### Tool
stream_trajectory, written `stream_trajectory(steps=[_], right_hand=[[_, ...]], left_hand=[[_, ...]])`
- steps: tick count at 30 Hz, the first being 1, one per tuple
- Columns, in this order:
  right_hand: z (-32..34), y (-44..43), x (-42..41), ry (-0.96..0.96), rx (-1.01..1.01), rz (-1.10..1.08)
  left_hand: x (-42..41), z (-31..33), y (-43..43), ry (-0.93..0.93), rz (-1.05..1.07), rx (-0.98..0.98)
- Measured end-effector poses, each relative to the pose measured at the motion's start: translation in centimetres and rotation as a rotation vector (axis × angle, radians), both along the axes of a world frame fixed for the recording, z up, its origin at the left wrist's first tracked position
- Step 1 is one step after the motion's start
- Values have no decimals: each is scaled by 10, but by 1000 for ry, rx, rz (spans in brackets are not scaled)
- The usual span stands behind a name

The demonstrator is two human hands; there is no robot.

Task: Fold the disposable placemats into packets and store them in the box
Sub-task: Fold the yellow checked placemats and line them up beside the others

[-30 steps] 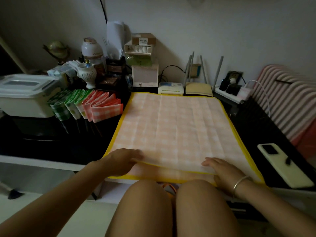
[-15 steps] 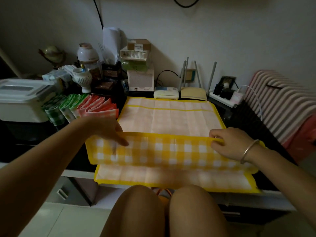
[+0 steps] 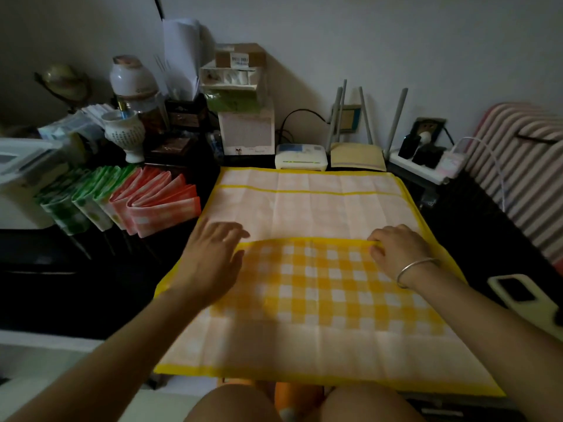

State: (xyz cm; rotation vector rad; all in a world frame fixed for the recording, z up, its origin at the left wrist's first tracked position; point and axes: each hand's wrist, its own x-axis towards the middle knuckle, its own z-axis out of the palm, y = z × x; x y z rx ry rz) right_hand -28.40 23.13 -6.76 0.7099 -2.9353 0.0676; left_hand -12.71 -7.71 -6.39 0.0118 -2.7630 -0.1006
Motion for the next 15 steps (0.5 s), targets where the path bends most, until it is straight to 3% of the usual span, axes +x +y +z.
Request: stream_trajectory(steps=[4,12,15], right_hand=[[-15,-9,-9,-25,-9,-44],[-30,-9,-6,-10,-152,-63],[-21,-16,11,-116,-240,-18]], left_hand=[[14,-37,17,-116,-104,31],[20,-66,23,-224,-48,67],[21,-66,25,-218,-25,60]])
